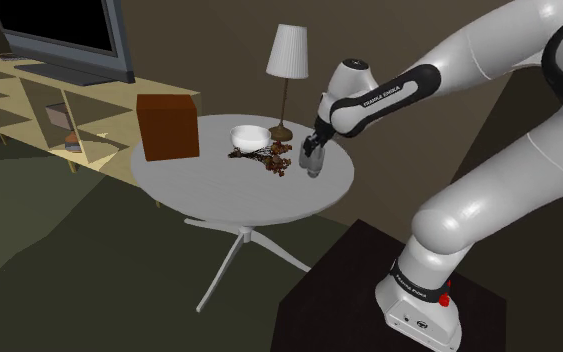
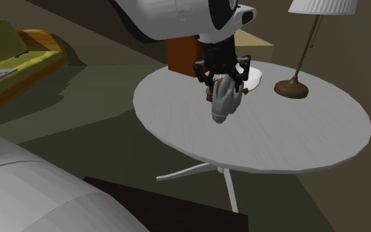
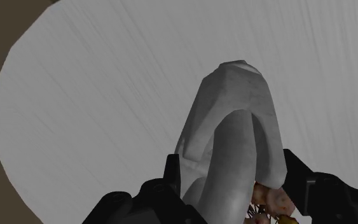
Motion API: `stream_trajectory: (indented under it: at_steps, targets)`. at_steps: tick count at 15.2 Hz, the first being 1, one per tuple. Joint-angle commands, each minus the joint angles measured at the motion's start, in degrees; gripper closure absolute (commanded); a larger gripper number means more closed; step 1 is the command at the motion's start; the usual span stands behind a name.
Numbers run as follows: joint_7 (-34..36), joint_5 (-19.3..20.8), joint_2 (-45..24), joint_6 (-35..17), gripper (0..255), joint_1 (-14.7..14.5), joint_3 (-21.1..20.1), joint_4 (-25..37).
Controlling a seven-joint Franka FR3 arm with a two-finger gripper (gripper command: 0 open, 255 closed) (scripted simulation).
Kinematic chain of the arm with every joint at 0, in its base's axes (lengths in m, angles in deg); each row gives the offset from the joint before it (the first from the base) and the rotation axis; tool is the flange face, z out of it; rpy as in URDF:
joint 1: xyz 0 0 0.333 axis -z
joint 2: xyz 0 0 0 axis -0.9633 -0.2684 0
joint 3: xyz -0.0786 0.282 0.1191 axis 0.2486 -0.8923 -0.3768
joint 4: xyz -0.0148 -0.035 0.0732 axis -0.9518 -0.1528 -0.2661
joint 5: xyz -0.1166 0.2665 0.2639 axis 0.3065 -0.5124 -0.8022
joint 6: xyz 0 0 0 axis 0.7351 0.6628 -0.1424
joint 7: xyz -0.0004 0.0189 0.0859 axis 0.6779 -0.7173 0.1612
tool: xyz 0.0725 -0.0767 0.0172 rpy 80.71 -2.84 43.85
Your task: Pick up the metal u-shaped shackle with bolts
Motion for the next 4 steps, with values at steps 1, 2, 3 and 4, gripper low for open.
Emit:
stream_trajectory:
  at_steps: [1,2,3,4]
  targets:
    - [-0.48,-0.51,1.19,1.97,255,-0.31,0.06,0.82]
    - [-0.70,-0.73,1.67,2.88,255,-0.44,0.09,1.25]
    - [-0.74,-0.76,1.74,3.01,255,-0.46,0.09,1.32]
    - [-0.74,-0.76,1.74,3.01,255,-0.46,0.09,1.31]
